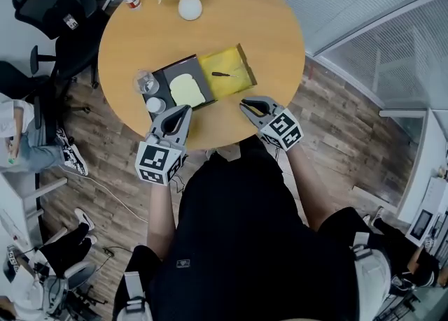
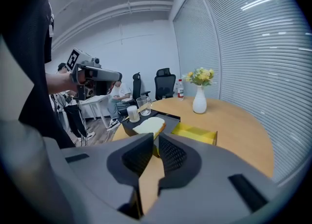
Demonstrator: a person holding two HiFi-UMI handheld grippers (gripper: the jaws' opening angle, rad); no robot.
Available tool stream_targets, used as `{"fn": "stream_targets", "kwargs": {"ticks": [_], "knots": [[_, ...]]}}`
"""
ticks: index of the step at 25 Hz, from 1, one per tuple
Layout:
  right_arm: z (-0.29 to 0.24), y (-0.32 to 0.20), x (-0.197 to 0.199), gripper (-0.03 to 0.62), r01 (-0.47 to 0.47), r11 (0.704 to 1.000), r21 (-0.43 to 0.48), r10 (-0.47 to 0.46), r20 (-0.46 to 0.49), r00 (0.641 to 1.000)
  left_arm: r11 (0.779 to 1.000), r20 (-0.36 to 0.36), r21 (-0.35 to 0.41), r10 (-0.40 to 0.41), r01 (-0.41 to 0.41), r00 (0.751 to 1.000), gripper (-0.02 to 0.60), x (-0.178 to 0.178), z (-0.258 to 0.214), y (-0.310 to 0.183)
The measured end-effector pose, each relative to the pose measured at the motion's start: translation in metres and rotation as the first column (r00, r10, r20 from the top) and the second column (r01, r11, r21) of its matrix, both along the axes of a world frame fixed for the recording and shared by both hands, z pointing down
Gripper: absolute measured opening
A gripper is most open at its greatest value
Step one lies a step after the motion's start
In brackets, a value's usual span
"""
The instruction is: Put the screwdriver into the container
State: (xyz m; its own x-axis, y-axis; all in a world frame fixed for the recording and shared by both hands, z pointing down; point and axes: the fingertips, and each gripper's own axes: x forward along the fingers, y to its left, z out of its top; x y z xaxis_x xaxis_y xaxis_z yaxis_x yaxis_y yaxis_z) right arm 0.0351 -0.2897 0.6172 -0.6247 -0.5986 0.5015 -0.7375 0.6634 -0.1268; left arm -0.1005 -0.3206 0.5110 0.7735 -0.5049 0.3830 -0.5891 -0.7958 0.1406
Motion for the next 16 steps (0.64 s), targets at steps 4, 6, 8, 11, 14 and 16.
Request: {"fn": "stream_targets", "kwargs": {"ticks": [4, 6, 8, 11, 14, 16], "knots": [[0.001, 0.009, -0.004, 0.015, -0.033, 0.999, 0.007, 0.033, -0.062, 0.998, 0.999, 0.002, -0.004, 0.034, -0.034, 0.999, 0.006, -0.002, 0.005, 0.008], [0.006, 0.014, -0.007, 0.014, -0.029, 1.000, 0.002, 0.030, -0.096, 0.995, 0.999, 0.003, 0.000, 0.047, -0.047, 0.999, 0.006, -0.004, 0.006, 0.011], [0.010, 0.019, -0.008, 0.015, -0.030, 1.000, -0.004, 0.029, -0.108, 0.994, 0.999, 0.000, 0.002, 0.054, -0.054, 0.999, 0.006, -0.005, 0.006, 0.013], [0.013, 0.022, -0.009, 0.015, -0.043, 0.999, 0.000, 0.043, -0.105, 0.994, 0.998, 0.002, 0.005, 0.055, -0.055, 0.998, 0.006, -0.008, 0.006, 0.015], [0.014, 0.025, -0.010, 0.014, -0.033, 0.999, -0.008, 0.032, -0.115, 0.993, 0.999, -0.001, 0.003, 0.046, -0.046, 0.999, 0.006, -0.010, 0.006, 0.015], [0.016, 0.028, -0.009, 0.015, -0.022, 1.000, -0.017, 0.020, -0.130, 0.991, 0.999, -0.007, 0.001, 0.043, -0.043, 0.999, 0.006, -0.008, 0.005, 0.017]]}}
